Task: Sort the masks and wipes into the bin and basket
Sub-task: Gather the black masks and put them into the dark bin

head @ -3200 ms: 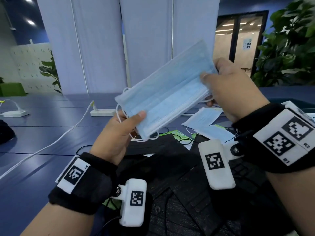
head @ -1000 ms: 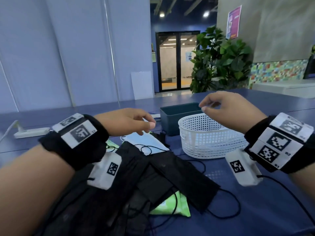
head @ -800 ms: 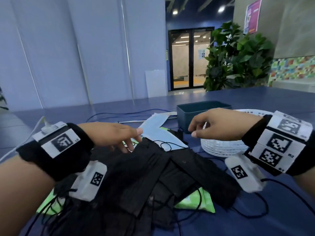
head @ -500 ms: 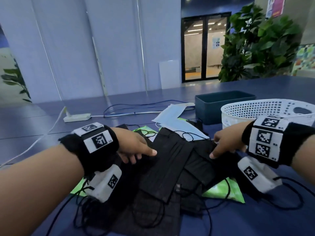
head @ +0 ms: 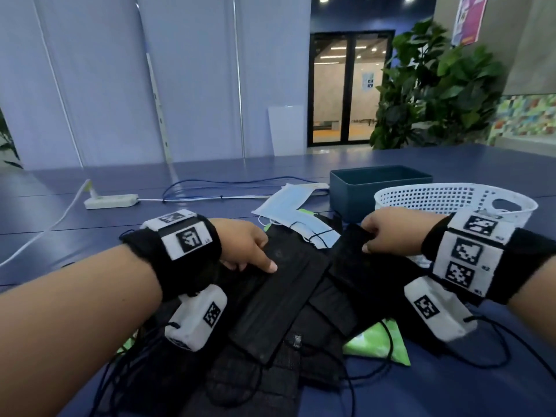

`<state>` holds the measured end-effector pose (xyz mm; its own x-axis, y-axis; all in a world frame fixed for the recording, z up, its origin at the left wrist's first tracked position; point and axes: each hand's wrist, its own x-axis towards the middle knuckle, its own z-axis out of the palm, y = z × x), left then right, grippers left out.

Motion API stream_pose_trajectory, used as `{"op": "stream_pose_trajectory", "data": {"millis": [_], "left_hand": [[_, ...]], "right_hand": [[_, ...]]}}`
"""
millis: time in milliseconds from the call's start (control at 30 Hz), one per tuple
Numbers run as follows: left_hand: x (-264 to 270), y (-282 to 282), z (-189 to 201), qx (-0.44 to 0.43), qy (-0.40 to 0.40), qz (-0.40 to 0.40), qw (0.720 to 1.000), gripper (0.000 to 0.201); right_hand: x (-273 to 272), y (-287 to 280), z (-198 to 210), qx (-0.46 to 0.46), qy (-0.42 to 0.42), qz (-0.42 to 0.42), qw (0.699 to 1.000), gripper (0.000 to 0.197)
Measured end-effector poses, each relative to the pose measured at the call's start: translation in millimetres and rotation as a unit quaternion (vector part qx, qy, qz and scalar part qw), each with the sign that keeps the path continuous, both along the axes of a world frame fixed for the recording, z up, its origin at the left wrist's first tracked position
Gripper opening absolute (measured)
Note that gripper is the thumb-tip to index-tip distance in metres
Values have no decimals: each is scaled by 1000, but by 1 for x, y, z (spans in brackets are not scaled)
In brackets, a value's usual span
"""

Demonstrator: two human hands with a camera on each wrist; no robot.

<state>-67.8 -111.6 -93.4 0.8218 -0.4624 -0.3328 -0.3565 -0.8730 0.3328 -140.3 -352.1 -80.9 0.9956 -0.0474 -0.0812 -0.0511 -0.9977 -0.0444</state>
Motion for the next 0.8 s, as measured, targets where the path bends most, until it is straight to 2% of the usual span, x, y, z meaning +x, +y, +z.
{"op": "stream_pose_trajectory", "data": {"millis": [100,133,200,267,333,400,433,467,533,600,700,800], "left_hand": [[-1,22,17,-182,8,1,983,19],[-1,31,24,-247,8,5,969,15],[1,46,33,-385,21,37,922,19],[3,60,38,-518,45,71,851,24],[5,71,39,-617,66,98,778,25],[6,82,33,-673,73,128,725,30],[7,87,27,-693,81,143,702,33],[8,90,20,-703,88,160,687,35],[9,94,5,-702,112,194,676,38],[7,93,-4,-693,146,204,676,38],[5,92,-7,-691,175,187,675,36],[4,92,-7,-683,193,164,685,44]], "right_hand": [[-7,-1,27,77,-70,30,994,8],[-7,-1,35,133,-96,41,986,9],[-4,2,48,270,-147,63,949,16],[4,11,57,381,-201,74,900,18],[12,25,64,501,-222,87,832,20],[20,43,67,627,-192,109,747,30],[23,54,66,669,-169,122,713,33],[27,65,65,694,-146,137,692,34],[34,88,59,707,-107,171,678,35],[44,111,51,704,-73,191,681,34],[58,136,38,686,-42,180,704,33],[72,143,22,667,-45,136,731,28]]}}
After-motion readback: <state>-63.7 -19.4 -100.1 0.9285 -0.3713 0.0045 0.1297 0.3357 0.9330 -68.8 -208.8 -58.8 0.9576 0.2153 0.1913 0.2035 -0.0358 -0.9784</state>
